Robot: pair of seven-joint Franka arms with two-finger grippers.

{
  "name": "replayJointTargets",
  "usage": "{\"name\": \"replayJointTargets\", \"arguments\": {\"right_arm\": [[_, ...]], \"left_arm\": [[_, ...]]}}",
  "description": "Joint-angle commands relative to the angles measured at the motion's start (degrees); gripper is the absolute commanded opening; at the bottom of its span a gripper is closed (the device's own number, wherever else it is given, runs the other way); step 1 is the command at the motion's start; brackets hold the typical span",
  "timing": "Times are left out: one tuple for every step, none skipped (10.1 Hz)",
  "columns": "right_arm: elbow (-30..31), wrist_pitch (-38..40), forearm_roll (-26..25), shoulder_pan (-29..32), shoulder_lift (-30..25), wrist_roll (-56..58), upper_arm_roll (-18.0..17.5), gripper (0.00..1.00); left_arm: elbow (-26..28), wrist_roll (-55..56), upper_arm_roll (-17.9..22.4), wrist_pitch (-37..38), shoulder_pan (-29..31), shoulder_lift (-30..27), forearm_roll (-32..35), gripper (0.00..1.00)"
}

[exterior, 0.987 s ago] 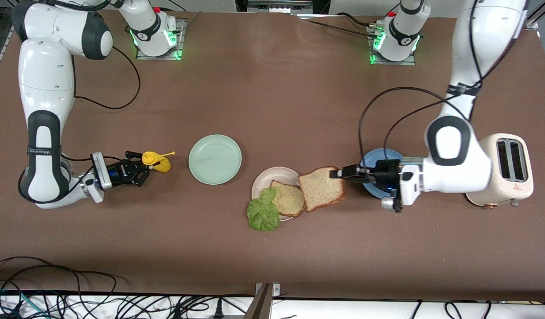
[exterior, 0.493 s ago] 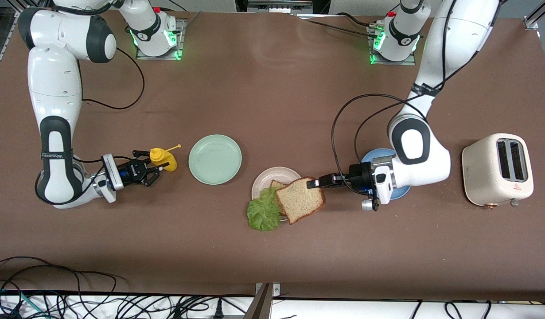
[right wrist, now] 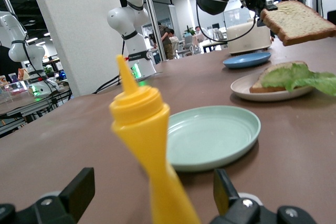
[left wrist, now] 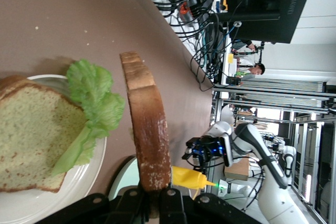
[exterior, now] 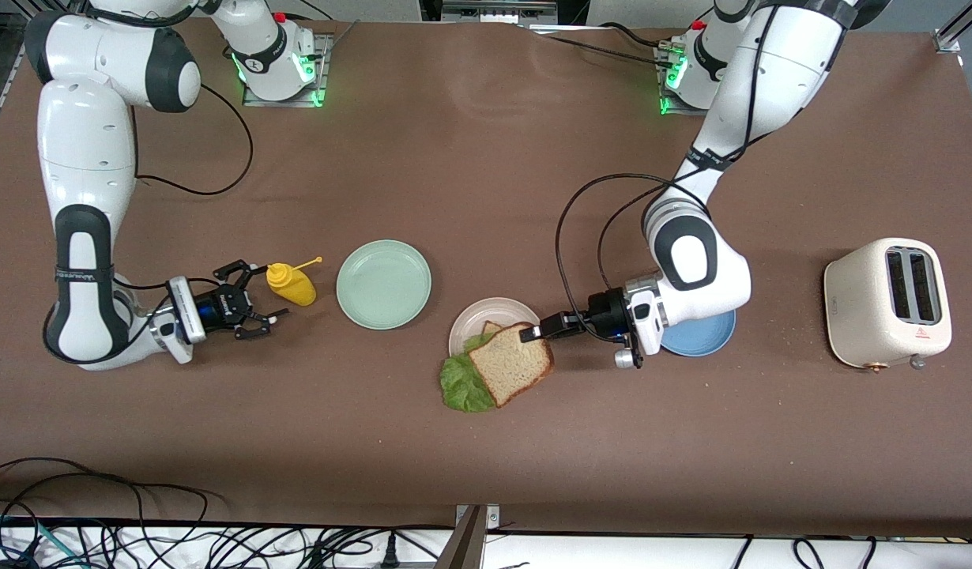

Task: Make sandwich on beige plate with both arms
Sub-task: 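Place the bottle with the right gripper while the left gripper lowers the toast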

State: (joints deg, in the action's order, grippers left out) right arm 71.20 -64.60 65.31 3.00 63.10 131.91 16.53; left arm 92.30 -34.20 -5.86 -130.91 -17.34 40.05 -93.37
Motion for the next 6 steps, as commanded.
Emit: {"name": "replayJointTargets", "arguments": {"right_arm": [[-0.63, 3.32, -3.60, 2.53, -2.27, -7.23, 1.39, 1.00], [-1.85, 3.52, -3.78, 2.54, -4.11, -14.94, 3.58, 1.00], [-3.08, 4.22, -4.05, 2.63, -6.22, -24.41, 4.21, 1.00], [-3.87, 4.66, -4.40, 2.19, -7.89, -31.73, 5.17, 1.00], [-4.23, 4.49, -4.75, 1.75, -9.56, -38.85, 5.18, 1.00], [-4.93, 4.14, -5.27, 0.45, -10.88, -45.97, 5.35, 1.00]], "left_arm": [[2.87, -2.88, 0.33, -1.27, -1.20, -0.94, -2.08, 0.00], [3.58, -4.89, 0.33, -1.45, -1.38, -0.94, -2.25, 0.00], [4.37, -5.26, 0.33, -1.62, -1.81, -0.85, -2.25, 0.00], [4.47, -5.96, 0.33, -2.93, -2.08, -0.68, -2.34, 0.00], [4.47, -6.05, 0.33, -3.99, -3.12, -0.41, -2.51, 0.00], [4.56, -6.05, 0.33, -4.78, -3.31, -0.33, -2.52, 0.00]]}}
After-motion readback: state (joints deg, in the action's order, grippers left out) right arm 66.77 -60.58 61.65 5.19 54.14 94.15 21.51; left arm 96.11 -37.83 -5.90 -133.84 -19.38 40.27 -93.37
